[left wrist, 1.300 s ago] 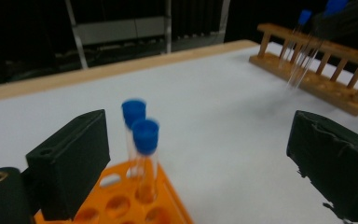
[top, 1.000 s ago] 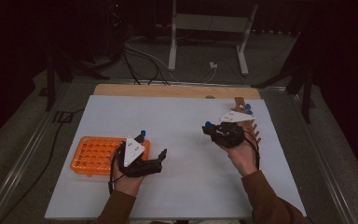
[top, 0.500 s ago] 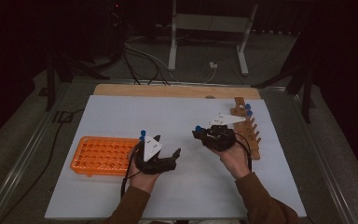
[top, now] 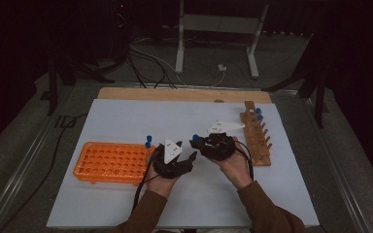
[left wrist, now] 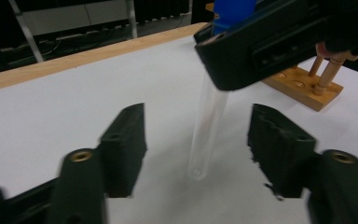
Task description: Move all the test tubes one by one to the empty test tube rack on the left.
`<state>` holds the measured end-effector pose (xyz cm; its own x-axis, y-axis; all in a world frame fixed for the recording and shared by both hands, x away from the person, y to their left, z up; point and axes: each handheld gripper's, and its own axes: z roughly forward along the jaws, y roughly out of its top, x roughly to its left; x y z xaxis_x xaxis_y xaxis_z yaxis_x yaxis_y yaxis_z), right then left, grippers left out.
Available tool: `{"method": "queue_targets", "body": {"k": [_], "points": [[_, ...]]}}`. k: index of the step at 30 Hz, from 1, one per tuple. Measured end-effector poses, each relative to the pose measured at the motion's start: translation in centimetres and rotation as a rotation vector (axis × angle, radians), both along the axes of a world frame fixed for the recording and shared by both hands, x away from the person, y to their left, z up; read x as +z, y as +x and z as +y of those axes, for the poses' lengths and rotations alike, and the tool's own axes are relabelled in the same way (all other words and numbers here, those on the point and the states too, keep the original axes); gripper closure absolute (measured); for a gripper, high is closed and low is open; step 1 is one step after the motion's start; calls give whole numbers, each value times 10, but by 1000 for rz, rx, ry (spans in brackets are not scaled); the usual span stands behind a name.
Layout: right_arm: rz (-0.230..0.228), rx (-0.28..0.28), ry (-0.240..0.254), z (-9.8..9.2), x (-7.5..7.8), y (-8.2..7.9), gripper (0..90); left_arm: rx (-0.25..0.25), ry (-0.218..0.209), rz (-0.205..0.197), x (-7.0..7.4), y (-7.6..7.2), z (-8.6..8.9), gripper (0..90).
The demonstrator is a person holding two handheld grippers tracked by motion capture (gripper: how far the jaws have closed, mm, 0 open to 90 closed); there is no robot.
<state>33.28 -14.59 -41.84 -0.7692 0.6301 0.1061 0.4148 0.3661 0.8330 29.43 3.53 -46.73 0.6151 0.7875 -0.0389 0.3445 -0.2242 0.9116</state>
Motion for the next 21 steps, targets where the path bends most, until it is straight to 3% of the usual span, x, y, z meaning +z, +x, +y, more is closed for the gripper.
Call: {"method": "queue_targets", "body": {"k": [10,21], "points": [[-2,17,3,4,-1,-2,771,-36,-15,-6,0,1,-2,688],[2,20,8,5,0,-2,771,-40,-15,-11,0,1,1,761]]}}
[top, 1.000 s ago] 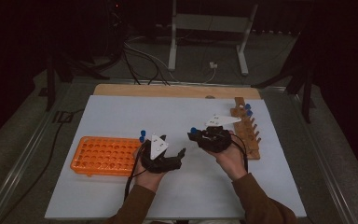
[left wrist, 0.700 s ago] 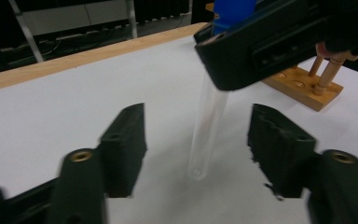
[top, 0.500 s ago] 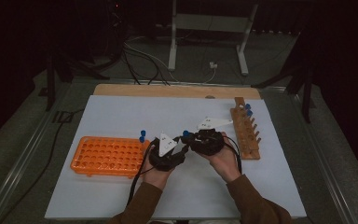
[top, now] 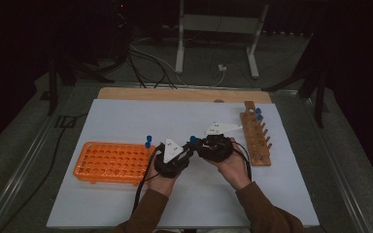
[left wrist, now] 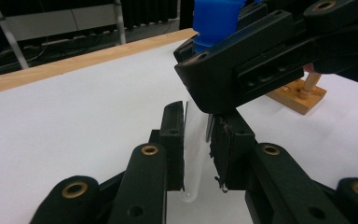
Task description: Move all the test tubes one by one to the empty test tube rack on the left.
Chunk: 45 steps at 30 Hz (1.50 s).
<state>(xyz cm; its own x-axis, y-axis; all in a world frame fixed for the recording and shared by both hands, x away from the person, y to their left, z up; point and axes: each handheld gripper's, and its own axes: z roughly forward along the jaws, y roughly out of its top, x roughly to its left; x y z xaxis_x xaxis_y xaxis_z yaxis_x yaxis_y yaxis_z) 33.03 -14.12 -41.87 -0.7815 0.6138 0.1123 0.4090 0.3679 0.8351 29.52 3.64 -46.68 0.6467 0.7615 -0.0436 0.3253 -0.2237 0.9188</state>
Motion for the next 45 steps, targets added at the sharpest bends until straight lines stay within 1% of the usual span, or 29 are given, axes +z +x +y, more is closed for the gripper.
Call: {"method": "queue_targets", "body": {"k": [3,6,7,11,13,16,20,23,27,32,35,37,41,45], "points": [[1,1,0,0,0,0,771,-10,5,-7,0,-1,-1,776],[2,2,-1,-1,0,0,763,-15,1,-6,0,-1,0,780],[1,0,1,-1,0,0,742,-15,0,-4,0,0,0,780],[-6,-3,20,-5,2,0,615,-5,3,5,0,1,2,781],[-3,-3,42,-9,3,0,549,-1,-1,13,0,2,4,781],[-4,-8,61,-14,5,0,448,4,-2,21,0,3,7,781],[-36,-22,58,-20,7,-2,302,13,-8,26,-1,3,9,781],[-55,-47,49,-24,7,-3,151,13,-4,30,-1,3,11,781],[-65,-74,41,-30,6,-2,47,11,-8,30,0,1,15,780],[-65,-99,34,-39,2,-2,4,18,-10,33,0,-1,24,781],[-61,-112,33,-47,-1,-1,0,21,-16,35,0,-2,30,780],[-63,-128,26,-53,-3,-2,0,11,-25,39,1,-3,34,780],[-65,-146,25,-63,-5,-3,0,-5,-14,32,2,-5,40,780],[-68,-160,27,-72,-5,-4,0,-7,-16,26,4,-8,45,780]]}}
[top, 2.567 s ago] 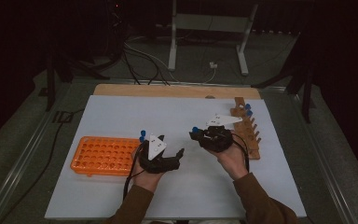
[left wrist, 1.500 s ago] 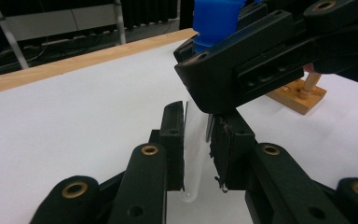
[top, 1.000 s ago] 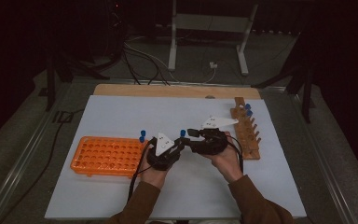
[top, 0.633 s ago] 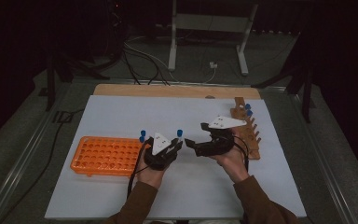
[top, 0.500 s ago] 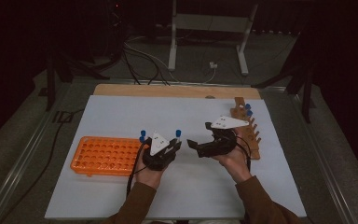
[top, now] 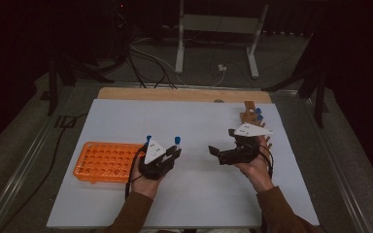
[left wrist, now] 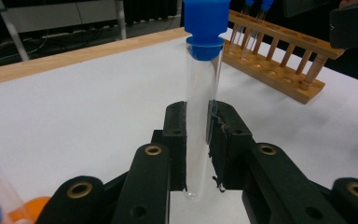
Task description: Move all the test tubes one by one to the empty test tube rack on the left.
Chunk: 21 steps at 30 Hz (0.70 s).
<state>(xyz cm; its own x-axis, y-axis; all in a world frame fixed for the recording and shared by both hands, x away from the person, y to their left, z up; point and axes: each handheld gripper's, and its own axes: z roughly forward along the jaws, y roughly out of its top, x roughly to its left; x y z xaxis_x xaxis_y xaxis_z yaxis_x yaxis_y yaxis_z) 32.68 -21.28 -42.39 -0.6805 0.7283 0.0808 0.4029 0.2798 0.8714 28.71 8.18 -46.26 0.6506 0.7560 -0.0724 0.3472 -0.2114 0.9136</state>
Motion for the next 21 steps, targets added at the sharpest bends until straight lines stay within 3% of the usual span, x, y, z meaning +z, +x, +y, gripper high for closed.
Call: {"method": "queue_targets", "body": {"k": [7,15,21], "points": [[-4,-26,0,-12,0,-1,0,1,-2,-3,2,-5,11,780],[-8,-49,-6,-24,-3,-5,1,35,-2,1,1,-10,35,780],[-7,-61,4,-31,-4,-7,1,63,-9,-19,6,-15,54,780]]}}
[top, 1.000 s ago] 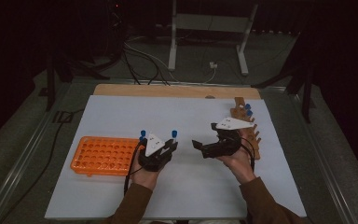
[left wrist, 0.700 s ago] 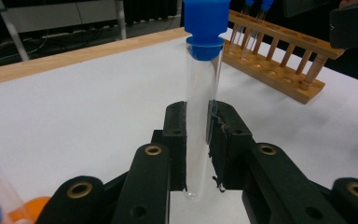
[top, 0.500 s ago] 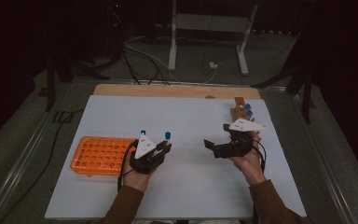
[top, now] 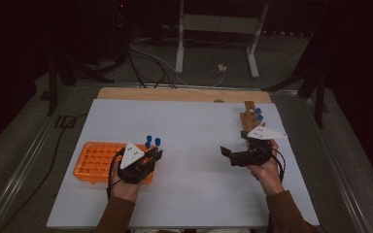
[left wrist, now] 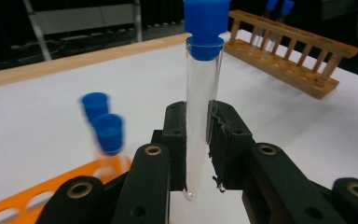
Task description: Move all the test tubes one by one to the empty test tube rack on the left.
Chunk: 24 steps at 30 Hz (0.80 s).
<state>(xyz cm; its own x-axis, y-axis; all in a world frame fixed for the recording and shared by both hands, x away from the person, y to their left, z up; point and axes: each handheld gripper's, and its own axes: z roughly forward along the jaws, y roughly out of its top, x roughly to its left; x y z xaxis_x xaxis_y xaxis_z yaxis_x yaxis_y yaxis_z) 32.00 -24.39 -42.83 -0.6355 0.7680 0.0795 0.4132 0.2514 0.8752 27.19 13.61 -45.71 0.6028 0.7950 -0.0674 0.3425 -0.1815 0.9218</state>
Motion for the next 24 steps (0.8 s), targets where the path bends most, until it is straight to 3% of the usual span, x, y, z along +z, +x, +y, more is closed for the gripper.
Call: {"method": "queue_targets", "body": {"k": [15,18,24], "points": [[0,-9,16,-6,-1,-2,1,90,51,-16,-12,1,18,779],[-2,-8,16,-7,-1,-2,1,95,61,-4,-17,2,19,779],[-1,-4,14,-7,-1,-3,1,92,135,56,-27,5,14,779]]}}
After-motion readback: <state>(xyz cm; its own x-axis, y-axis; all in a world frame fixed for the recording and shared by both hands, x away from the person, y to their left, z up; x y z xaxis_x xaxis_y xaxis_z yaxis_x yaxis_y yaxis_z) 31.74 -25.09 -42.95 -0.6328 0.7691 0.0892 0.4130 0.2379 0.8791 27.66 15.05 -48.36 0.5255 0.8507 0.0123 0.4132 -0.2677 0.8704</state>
